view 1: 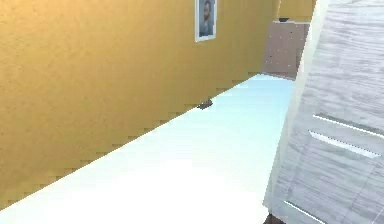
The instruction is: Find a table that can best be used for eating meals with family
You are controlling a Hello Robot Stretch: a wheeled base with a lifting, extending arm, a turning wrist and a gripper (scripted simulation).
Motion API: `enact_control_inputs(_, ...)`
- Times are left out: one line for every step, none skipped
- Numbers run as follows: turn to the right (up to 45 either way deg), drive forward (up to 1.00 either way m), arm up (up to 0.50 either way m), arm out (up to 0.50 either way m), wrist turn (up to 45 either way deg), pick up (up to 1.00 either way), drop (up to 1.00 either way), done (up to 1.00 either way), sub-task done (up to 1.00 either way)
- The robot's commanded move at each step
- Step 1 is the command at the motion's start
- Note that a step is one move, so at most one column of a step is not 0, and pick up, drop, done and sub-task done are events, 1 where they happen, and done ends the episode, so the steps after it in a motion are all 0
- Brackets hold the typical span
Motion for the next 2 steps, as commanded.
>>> enact_control_inputs(0.0,0.7,0.0,0.0,0.0,0.0,0.0,0.0,0.0)
enact_control_inputs(-39.0,0.0,0.0,0.0,0.0,0.0,0.0,0.0,0.0)
